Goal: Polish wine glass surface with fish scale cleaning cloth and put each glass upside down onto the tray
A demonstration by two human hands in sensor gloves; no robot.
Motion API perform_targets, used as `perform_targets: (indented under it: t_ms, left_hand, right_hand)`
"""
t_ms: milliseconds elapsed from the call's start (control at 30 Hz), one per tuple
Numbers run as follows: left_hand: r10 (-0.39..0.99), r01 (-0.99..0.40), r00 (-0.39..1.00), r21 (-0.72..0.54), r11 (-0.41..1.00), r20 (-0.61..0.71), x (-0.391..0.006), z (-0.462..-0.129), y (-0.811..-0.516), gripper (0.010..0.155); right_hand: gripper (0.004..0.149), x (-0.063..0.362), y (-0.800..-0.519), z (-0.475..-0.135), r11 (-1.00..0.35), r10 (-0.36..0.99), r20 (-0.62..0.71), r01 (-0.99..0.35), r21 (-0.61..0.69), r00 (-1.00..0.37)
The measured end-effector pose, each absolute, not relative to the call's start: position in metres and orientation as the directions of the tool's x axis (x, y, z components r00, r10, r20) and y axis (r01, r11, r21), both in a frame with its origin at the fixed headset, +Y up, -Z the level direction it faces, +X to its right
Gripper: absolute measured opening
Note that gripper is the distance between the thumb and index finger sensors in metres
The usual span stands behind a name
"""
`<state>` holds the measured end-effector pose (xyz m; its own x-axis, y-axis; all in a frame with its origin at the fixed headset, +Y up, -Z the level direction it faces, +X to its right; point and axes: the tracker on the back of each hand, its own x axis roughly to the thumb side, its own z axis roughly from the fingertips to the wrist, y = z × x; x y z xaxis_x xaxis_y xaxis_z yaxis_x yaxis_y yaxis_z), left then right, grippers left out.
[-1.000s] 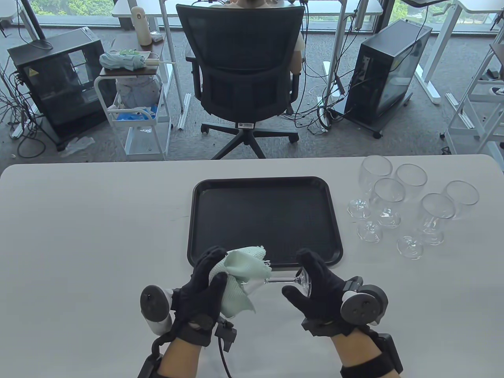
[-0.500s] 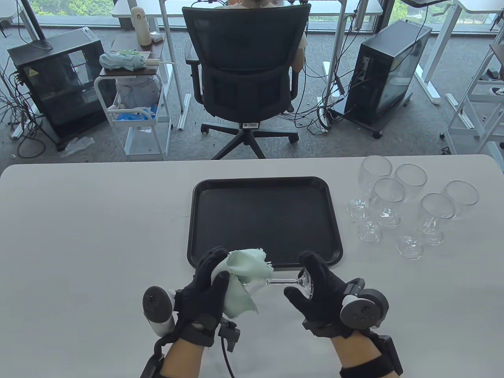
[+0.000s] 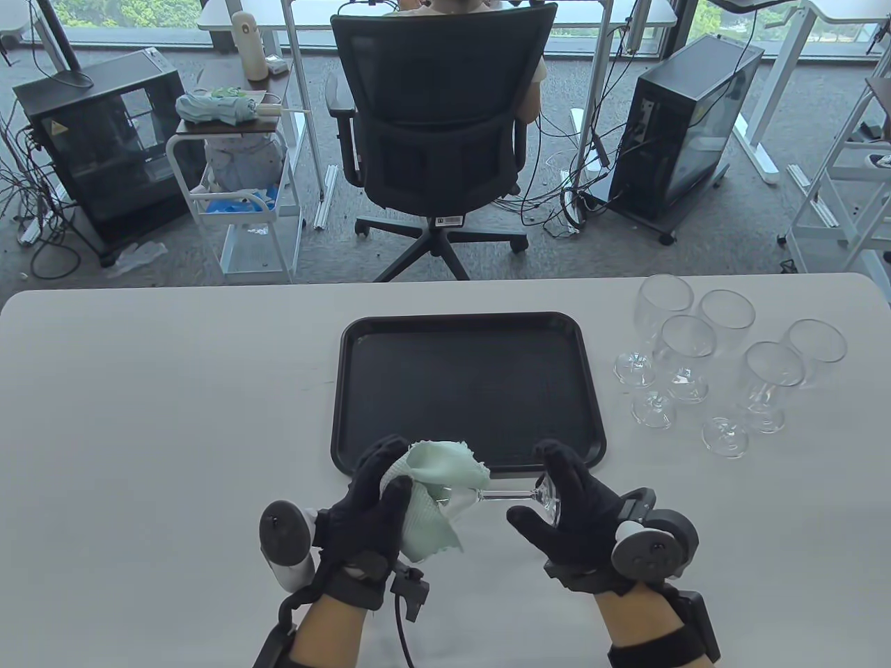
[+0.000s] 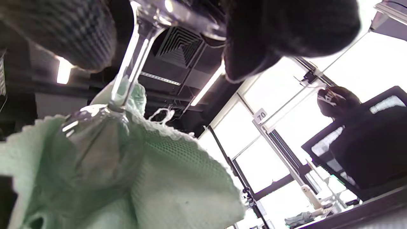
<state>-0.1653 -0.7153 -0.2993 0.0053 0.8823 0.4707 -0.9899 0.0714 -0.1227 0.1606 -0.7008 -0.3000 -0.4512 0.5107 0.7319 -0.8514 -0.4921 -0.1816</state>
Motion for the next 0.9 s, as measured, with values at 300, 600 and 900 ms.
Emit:
perform_targets:
  t_ms: [300,600,900]
  left_hand:
    - [0.866,-0.990,0.033,-0.099,0.095,0.499,-0.168,-0.302,-0.716,0.062]
    - [0.844,-0.987,-0.003,-0.137,0.083,0.536,-0.168,-0.299,-0.719,0.063]
    - [0.901,-0.985,-0.049,-0.170,0.028,0.432,-0.174,-0.302,-0.723,0.062]
  right_hand:
    - [0.088,0.158,-0.705,-0.303,-0.509,0.582,0.688,-0.854,-0.105,-0.432]
    - [0.082,0.158,-0.706,-0.304,-0.433,0.745,0.555,-0.901,-0.018,-0.370]
    - [0.095,0.153,-0.698,-0.296,-0.588,0.375,0.762,-0.771,-0.245,-0.528]
